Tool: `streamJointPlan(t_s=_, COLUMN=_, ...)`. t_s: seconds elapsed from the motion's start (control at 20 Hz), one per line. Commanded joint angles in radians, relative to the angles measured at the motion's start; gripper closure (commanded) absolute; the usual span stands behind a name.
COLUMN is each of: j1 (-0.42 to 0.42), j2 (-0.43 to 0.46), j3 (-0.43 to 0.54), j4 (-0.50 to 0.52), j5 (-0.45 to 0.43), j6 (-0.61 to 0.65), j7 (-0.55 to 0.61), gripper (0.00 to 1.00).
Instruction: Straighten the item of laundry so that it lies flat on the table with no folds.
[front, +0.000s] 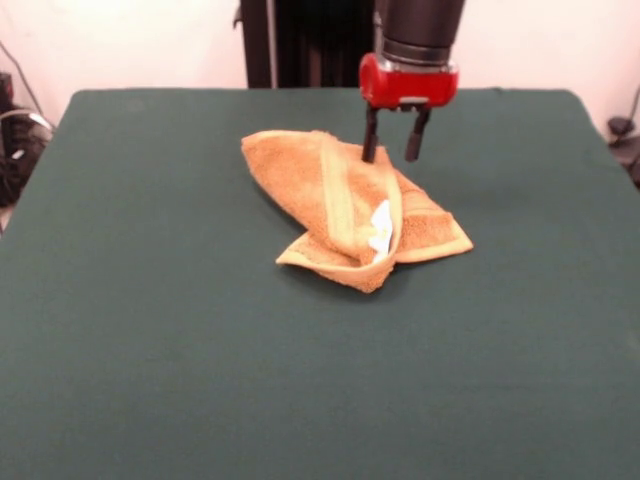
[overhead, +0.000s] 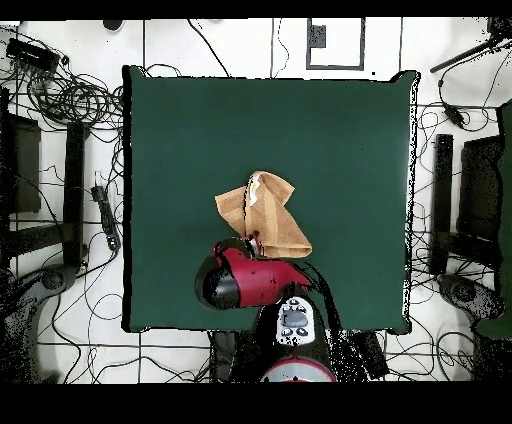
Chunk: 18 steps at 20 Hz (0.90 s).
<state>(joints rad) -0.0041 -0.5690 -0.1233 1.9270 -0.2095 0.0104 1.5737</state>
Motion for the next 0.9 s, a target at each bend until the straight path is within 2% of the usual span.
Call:
streamJointPlan(t_s=0.05, j1=0.041, j2=-0.063, j3=-0.022, j4=0.127, j5=0.017, j6=-0.035, j7=0.226, gripper=0.00)
streamJointPlan(t_s=0.2, j1=0.033, j2=-0.087, j3=-0.021, j4=0.132, j5=0.018, j6=-0.009, j7=0.210, gripper=0.00)
streamJointPlan(t_s=0.5, j1=0.058, j2=0.067, j3=-0.036, j4=0.052, j5=0.042, j6=-0.109, j7=0.222, gripper=0.00)
streamJointPlan(t_s=0.7, j1=0.089, j2=0.096, j3=-0.047, j4=0.052, j5=0.067, j6=-0.149, j7=0.242, gripper=0.00)
streamJointPlan(t_s=0.9, j1=0.076, j2=0.124, j3=-0.026, j4=0.032, j5=0.071, j6=-0.163, j7=0.229, gripper=0.00)
